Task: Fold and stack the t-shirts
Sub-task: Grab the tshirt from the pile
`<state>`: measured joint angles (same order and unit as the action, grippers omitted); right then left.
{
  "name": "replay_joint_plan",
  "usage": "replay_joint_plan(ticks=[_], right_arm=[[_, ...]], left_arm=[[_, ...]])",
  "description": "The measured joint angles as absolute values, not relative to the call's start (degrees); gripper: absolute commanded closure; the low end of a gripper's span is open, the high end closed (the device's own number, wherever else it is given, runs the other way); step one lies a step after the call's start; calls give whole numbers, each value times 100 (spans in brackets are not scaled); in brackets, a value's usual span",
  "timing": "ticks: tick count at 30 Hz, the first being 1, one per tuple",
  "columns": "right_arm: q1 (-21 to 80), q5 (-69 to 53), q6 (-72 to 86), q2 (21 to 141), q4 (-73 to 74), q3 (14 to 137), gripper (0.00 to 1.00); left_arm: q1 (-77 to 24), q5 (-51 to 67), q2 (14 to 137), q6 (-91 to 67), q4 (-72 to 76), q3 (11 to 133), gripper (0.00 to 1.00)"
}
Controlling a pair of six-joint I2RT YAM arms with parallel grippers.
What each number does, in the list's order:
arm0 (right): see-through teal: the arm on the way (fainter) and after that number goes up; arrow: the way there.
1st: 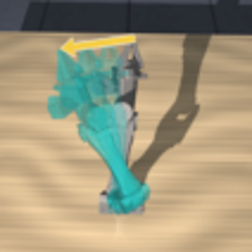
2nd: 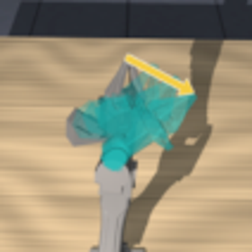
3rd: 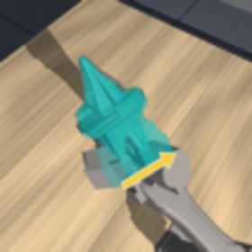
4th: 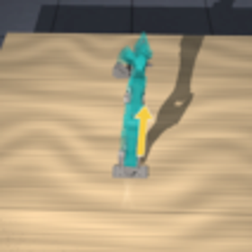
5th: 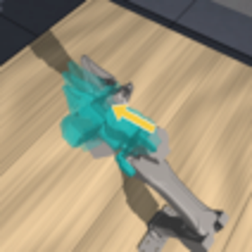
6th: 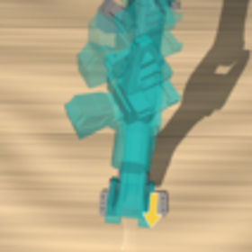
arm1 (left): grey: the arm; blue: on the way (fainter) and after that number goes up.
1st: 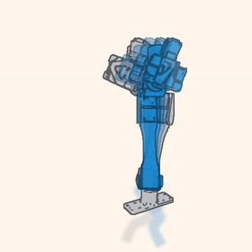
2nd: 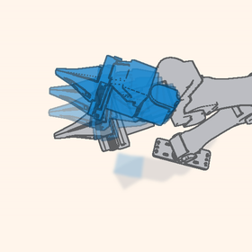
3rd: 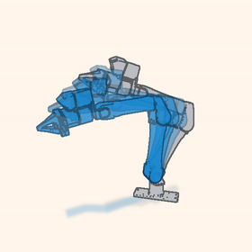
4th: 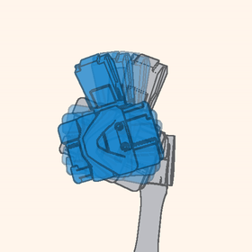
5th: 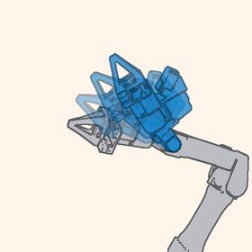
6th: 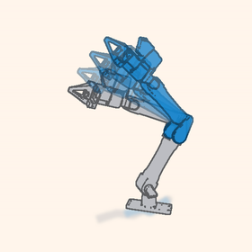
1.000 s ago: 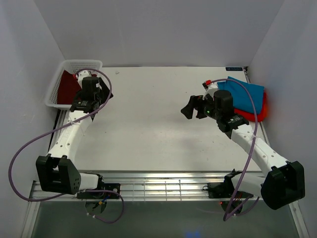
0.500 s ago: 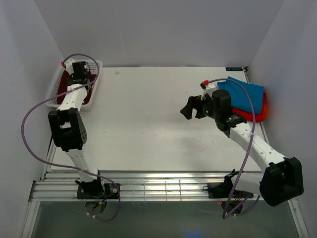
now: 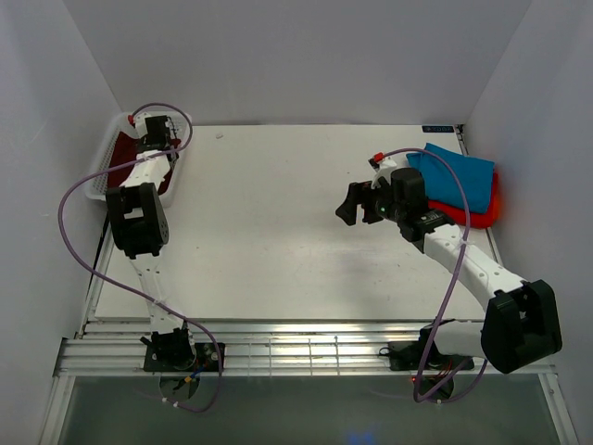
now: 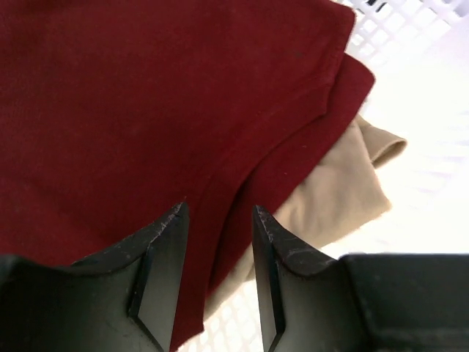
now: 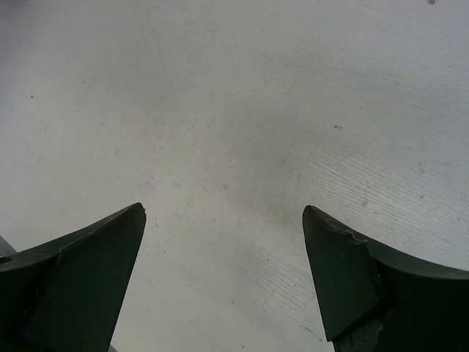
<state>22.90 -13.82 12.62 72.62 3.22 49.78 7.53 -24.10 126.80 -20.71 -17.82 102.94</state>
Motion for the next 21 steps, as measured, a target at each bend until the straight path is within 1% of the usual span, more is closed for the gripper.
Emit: replay_joint_plan(ticks=[10,11,12,13,14,15,16,21], right_arm=[[2290,-1358,1278,7424,329,4978,7],[2290,-1358,1282,7424,329,4978,7],[2290,-1358,1284,7424,331,4978,7],[2290,-1354,1286,7424,333,4978,7],[2290,-1343,1286,7424,333,4978,7],[2290,-1341,1286,7424,333,4978,7],[2290,-1337,1288,7424,333,4978,7],[2290,-1323,1304,7419,327,4978,7]], left_arm=[[963,-2331,13135,-1951,-1743,10501,48],[982,-2309,13196,-1949,-1743,10547,50],[996,-2292,13251,-1946,-1737,10582,53],[1004,-2272,13310,-1944,-1737,10634,59],[1009,-2259,13364,-1931,-1732,10676,70],[1013,-2248,13397,-1927,-1730,10702,92],[1013,-2246,13423,-1944,-1732,10728,100],[1013,-2217,13450,-1848,-1732,10801,100]])
